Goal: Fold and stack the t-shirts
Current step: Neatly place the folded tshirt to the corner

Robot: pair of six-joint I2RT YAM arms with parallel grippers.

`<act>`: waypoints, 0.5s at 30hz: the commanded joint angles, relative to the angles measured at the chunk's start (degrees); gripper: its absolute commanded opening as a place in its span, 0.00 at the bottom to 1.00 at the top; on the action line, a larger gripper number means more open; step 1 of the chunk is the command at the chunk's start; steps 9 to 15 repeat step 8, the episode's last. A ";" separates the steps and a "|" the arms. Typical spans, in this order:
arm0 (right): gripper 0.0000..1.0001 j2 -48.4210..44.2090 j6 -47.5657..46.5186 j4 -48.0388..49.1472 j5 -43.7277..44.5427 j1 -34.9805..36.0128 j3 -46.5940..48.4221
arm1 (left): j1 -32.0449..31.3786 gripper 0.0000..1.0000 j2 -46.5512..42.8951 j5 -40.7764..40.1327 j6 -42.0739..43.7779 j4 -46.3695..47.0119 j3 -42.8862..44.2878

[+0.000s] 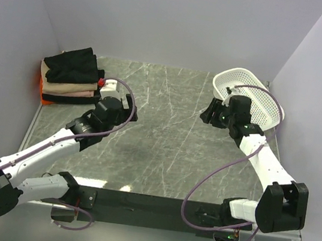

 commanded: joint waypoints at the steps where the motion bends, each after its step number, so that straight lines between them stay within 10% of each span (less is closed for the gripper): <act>1: 0.60 -3.00 -0.35 -0.48 2.42 -0.87 -0.17 | -0.19 0.99 -1.73 -1.30 1.23 3.51 -0.33; 15: 0.60 -5.64 -0.35 -1.53 4.53 -1.40 -0.35 | -0.19 0.99 -1.65 -3.85 4.48 2.10 0.37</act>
